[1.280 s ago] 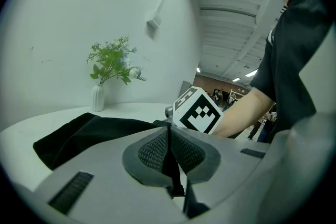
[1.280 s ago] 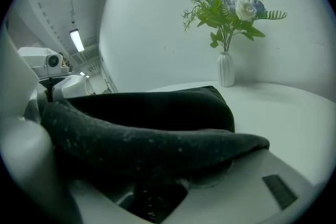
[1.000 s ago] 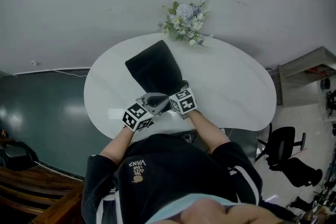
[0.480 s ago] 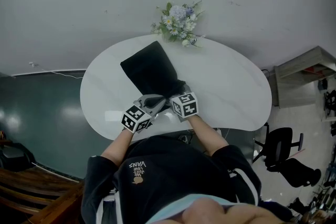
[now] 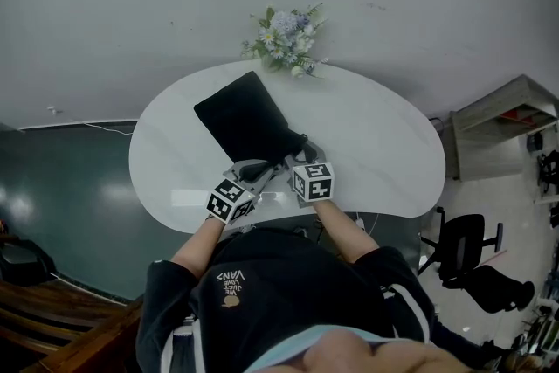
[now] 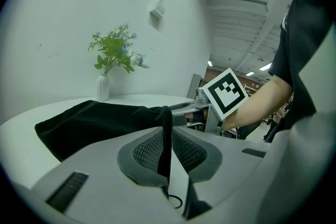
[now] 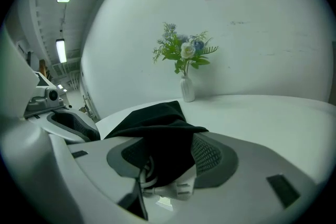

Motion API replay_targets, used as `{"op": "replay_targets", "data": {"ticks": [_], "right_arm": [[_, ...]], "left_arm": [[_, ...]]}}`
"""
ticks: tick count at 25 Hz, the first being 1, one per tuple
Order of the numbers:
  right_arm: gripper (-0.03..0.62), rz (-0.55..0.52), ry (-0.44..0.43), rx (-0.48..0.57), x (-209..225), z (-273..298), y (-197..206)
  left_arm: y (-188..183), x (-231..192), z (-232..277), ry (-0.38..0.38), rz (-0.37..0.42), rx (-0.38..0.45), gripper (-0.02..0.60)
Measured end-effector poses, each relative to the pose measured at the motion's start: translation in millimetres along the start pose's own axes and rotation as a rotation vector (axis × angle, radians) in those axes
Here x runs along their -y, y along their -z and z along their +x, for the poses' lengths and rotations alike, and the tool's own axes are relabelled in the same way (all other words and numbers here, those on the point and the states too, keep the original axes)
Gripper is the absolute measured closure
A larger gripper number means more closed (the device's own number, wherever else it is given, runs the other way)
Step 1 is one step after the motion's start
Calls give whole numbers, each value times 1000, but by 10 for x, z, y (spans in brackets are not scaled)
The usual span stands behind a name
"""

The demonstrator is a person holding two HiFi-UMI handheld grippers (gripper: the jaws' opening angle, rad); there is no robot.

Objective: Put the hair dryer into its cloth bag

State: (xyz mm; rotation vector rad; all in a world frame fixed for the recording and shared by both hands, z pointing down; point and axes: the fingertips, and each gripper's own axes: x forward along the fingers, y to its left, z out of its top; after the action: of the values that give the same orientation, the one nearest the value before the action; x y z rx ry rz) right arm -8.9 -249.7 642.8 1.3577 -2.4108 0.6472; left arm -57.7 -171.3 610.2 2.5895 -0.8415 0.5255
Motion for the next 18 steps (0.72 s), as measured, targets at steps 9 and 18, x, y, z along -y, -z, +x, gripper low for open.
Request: {"op": "replay_targets", "data": {"ticks": [9,18], "right_arm": [[381,24,50,21,262,-383,-12],[381,4,12,63,313,-827,-97]], "left_arm": [[89,156,62,-45,-6,-15,465],[-90,159,-95,-207,-4,81,465]]}}
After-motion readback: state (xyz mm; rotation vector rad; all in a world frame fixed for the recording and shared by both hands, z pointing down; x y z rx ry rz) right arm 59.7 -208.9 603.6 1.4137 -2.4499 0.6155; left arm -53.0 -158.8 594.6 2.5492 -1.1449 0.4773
